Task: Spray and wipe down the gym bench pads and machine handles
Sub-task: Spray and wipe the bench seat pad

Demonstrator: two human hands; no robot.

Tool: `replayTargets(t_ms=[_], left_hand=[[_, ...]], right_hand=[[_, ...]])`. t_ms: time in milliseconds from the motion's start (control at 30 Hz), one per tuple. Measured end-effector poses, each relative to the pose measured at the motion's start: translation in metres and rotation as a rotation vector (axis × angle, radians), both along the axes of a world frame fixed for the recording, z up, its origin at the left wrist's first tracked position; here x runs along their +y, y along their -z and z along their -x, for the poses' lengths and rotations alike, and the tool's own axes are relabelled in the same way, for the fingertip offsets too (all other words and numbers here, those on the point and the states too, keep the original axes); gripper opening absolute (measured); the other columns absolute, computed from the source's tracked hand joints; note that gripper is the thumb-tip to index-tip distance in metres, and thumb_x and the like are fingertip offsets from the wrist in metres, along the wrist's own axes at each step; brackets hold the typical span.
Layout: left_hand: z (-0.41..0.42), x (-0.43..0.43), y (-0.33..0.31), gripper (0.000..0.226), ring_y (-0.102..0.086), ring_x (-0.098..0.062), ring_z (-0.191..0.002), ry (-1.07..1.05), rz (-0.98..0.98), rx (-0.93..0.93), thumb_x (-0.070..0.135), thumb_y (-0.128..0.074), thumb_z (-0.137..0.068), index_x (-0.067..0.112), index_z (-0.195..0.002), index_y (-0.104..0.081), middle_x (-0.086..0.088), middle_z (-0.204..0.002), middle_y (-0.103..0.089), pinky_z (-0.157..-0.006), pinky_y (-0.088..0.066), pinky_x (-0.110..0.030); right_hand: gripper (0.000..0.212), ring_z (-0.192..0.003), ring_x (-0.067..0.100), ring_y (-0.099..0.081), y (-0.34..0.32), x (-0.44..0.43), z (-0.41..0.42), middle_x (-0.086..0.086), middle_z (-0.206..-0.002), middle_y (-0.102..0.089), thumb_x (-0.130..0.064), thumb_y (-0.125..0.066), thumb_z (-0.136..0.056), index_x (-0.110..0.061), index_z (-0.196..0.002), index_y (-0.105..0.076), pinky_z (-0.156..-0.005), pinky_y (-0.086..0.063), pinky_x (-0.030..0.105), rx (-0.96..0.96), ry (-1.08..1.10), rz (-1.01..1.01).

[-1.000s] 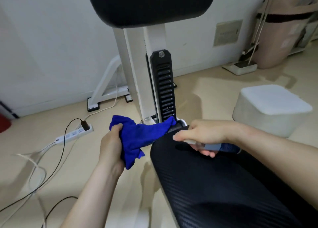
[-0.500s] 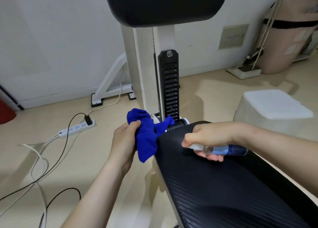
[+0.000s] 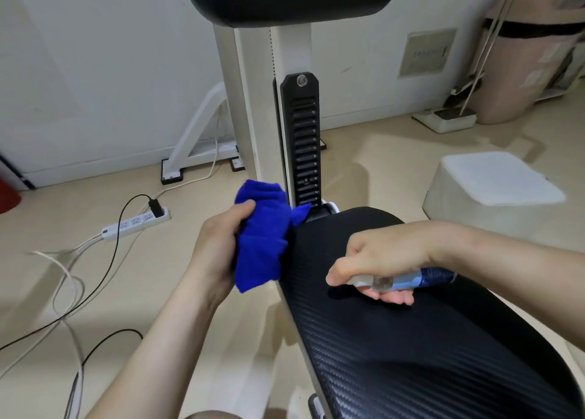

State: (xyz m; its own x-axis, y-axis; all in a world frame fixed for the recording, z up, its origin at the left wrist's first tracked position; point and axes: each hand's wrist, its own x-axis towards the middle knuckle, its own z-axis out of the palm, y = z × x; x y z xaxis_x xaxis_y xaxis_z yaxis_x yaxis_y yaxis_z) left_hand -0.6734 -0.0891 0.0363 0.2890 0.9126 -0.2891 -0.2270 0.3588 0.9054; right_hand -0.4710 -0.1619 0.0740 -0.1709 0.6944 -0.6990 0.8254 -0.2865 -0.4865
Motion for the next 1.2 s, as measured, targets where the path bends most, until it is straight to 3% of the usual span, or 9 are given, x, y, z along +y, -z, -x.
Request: replayTargets(t_ms=[67, 167, 267, 433, 567, 700, 800, 967, 1200], left_hand=[[-0.013, -0.005, 0.008, 0.024, -0.062, -0.017, -0.069, 0.121, -0.19, 0.251, 0.023, -0.057, -0.093, 0.004, -0.09, -0.072, -0.004, -0.078, -0.069, -0.061, -0.045, -0.025], [-0.037, -0.013, 0.03, 0.023, -0.057, -0.015, -0.097, 0.405, -0.711, 0.627, 0.034, -0.051, -0.096, 0.031, -0.085, -0.072, 0.011, -0.09, -0.067, -0.086, -0.041, -0.02], [-0.067, -0.009, 0.038, 0.043, -0.024, -0.01, -0.142, 0.734, -1.091, 1.015, 0.047, -0.03, -0.099, 0.04, -0.139, -0.045, 0.018, -0.148, -0.041, -0.119, -0.011, -0.042], [-0.131, 0.001, 0.033, 0.047, -0.018, -0.009, -0.145, 0.888, -1.159, 1.014, 0.042, -0.028, -0.101, 0.034, -0.147, -0.035, 0.014, -0.156, -0.028, -0.118, -0.01, -0.052], [-0.117, 0.003, 0.034, 0.047, -0.016, -0.006, -0.146, 0.87, -1.143, 1.003, 0.036, -0.034, -0.101, 0.032, -0.147, -0.035, 0.012, -0.157, -0.026, -0.12, -0.015, -0.036], [-0.05, 0.0, 0.033, 0.049, -0.021, -0.001, -0.144, 0.802, -1.121, 1.003, 0.032, -0.039, -0.098, 0.027, -0.146, -0.038, 0.018, -0.152, -0.032, -0.117, -0.015, -0.019], [-0.036, -0.004, 0.032, 0.051, -0.02, 0.002, -0.142, 0.766, -1.056, 0.979, 0.035, -0.035, -0.094, 0.033, -0.145, -0.039, 0.022, -0.149, -0.031, -0.117, -0.013, -0.019], [-0.108, -0.009, 0.031, 0.045, -0.019, -0.004, -0.145, 0.842, -1.109, 0.983, 0.035, -0.034, -0.102, 0.032, -0.147, -0.035, 0.015, -0.155, -0.031, -0.119, -0.017, -0.032], [-0.166, -0.03, 0.025, 0.043, -0.032, -0.005, -0.139, 0.839, -1.053, 0.931, 0.039, -0.035, -0.099, 0.033, -0.14, -0.048, 0.018, -0.149, -0.041, -0.115, -0.024, -0.027]], right_hand=[[0.051, -0.043, 0.022, -0.054, 0.002, -0.001, -0.001, 0.008, -0.046, -0.055, -0.051, -0.048, -0.087, -0.009, -0.059, -0.055, -0.051, -0.045, 0.024, -0.01, -0.001, -0.017], [0.052, -0.042, 0.023, -0.053, 0.001, -0.004, -0.011, 0.008, -0.045, -0.055, -0.053, -0.05, -0.086, -0.009, -0.059, -0.056, -0.054, -0.046, 0.025, 0.046, 0.047, -0.043], [0.058, -0.042, 0.024, -0.053, -0.005, -0.009, -0.035, 0.012, -0.047, -0.056, -0.064, -0.052, -0.077, -0.009, -0.058, -0.056, -0.059, -0.047, 0.032, 0.122, 0.184, -0.1], [0.059, -0.043, 0.023, -0.052, -0.01, -0.022, -0.078, 0.012, -0.048, -0.053, -0.06, -0.049, -0.087, -0.006, -0.064, -0.052, -0.054, -0.045, 0.029, 0.162, 0.464, -0.266], [0.056, -0.049, 0.027, -0.052, -0.002, -0.035, -0.098, 0.016, -0.052, -0.053, -0.059, -0.051, -0.086, -0.007, -0.064, -0.05, -0.06, -0.049, 0.034, 0.165, 0.608, -0.281], [0.062, -0.048, 0.027, -0.053, 0.006, -0.052, -0.108, 0.019, -0.057, -0.054, -0.062, -0.048, -0.087, -0.004, -0.064, -0.051, -0.056, -0.048, 0.032, 0.231, 0.607, -0.238], [0.069, -0.047, 0.027, -0.052, 0.012, -0.067, -0.119, 0.018, -0.054, -0.055, -0.067, -0.046, -0.085, -0.004, -0.059, -0.051, -0.063, -0.046, 0.038, 0.277, 0.593, -0.224], [0.064, -0.04, 0.024, -0.045, 0.021, -0.095, -0.124, 0.013, -0.045, -0.047, -0.062, -0.043, -0.081, -0.005, -0.054, -0.046, -0.056, -0.042, 0.034, 0.363, 0.609, -0.178], [0.051, -0.039, 0.023, -0.046, 0.016, -0.118, -0.122, 0.009, -0.043, -0.049, -0.054, -0.044, -0.076, -0.009, -0.052, -0.049, -0.064, -0.04, 0.038, 0.298, 0.544, -0.144]])
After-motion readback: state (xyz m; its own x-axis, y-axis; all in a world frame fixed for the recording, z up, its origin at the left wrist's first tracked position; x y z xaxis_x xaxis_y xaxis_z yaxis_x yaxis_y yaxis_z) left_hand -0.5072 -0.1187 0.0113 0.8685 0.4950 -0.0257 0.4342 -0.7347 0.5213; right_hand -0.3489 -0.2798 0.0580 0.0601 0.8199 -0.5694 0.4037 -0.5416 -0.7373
